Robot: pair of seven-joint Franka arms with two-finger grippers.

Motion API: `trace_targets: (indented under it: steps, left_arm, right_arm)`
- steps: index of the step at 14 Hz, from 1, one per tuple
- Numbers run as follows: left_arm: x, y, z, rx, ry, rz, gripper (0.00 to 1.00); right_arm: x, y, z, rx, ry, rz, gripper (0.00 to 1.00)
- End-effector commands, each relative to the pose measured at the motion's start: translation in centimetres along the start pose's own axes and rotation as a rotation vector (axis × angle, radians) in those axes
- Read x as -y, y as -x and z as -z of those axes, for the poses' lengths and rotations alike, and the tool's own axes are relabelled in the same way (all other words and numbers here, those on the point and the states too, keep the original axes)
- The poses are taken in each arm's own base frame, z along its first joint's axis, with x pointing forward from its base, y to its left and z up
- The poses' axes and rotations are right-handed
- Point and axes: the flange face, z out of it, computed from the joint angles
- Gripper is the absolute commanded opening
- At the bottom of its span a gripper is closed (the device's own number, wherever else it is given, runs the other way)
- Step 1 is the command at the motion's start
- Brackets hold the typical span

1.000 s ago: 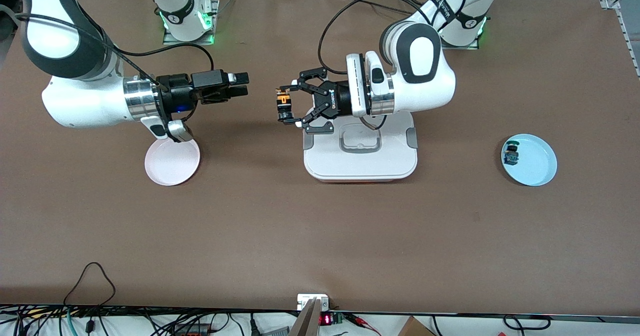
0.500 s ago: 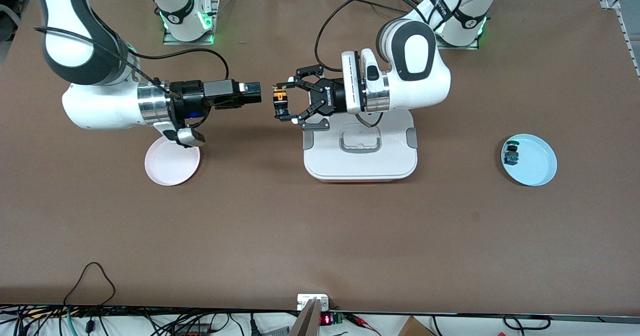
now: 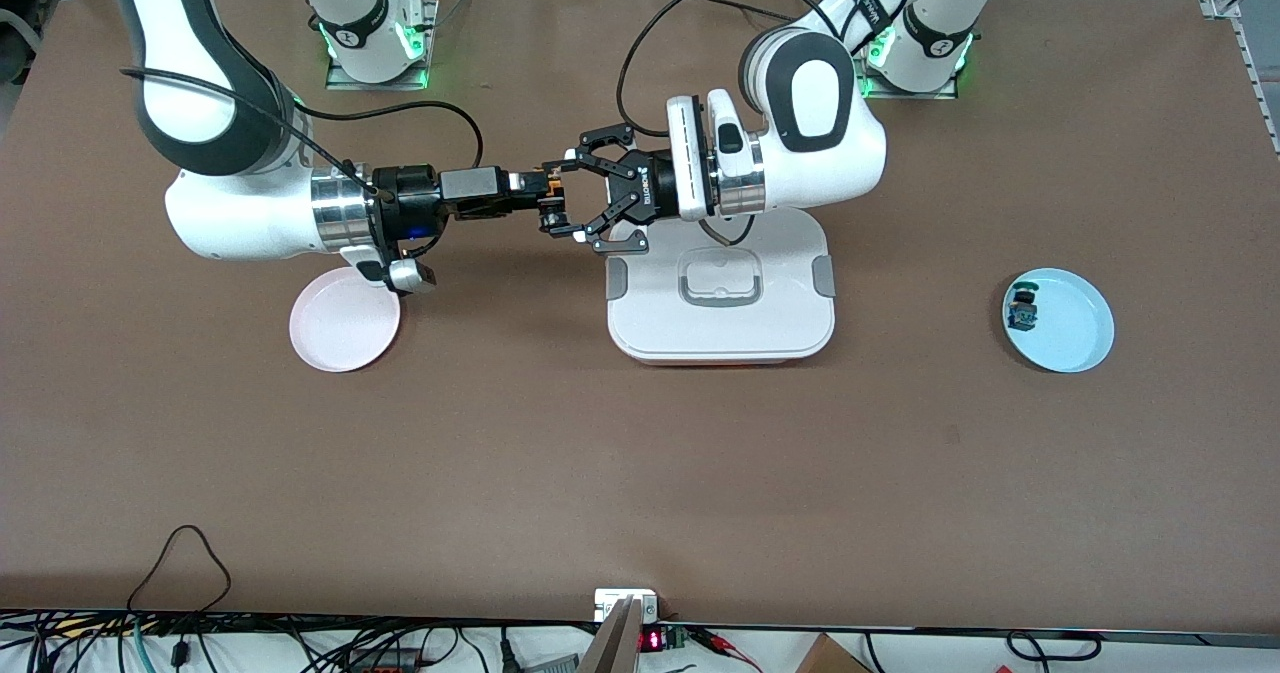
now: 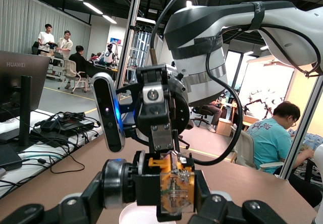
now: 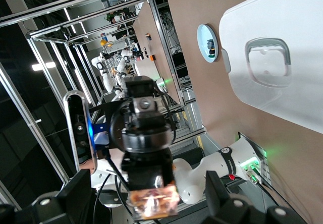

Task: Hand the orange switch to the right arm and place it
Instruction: 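Grasp the orange switch with the right gripper from the left gripper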

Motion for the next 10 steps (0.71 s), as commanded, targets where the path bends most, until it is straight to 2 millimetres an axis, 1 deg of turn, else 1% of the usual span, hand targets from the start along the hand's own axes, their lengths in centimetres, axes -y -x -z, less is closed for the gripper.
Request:
trace_targets:
  steps: [1, 5, 10]
  left_arm:
    - [-0.31, -0.70, 0.16, -0.018, -0.021, -0.015, 0.24]
    - [-0.31, -0.93, 0.17, -0.021, -0.022, -0.017, 0.24]
    - [-0.34, -1.00, 0.18, -0.021, -0.022, -0.020, 0.24]
  right_arm:
    - [-0.92, 0.65, 0.15, 0.001, -0.023, 0.011, 1.00]
    - [-0.82, 0.74, -0.02, 0.002, -0.031, 0.005, 1.00]
    - [-0.56, 0.74, -0.19, 0.000, -0.057, -0.002, 0.97]
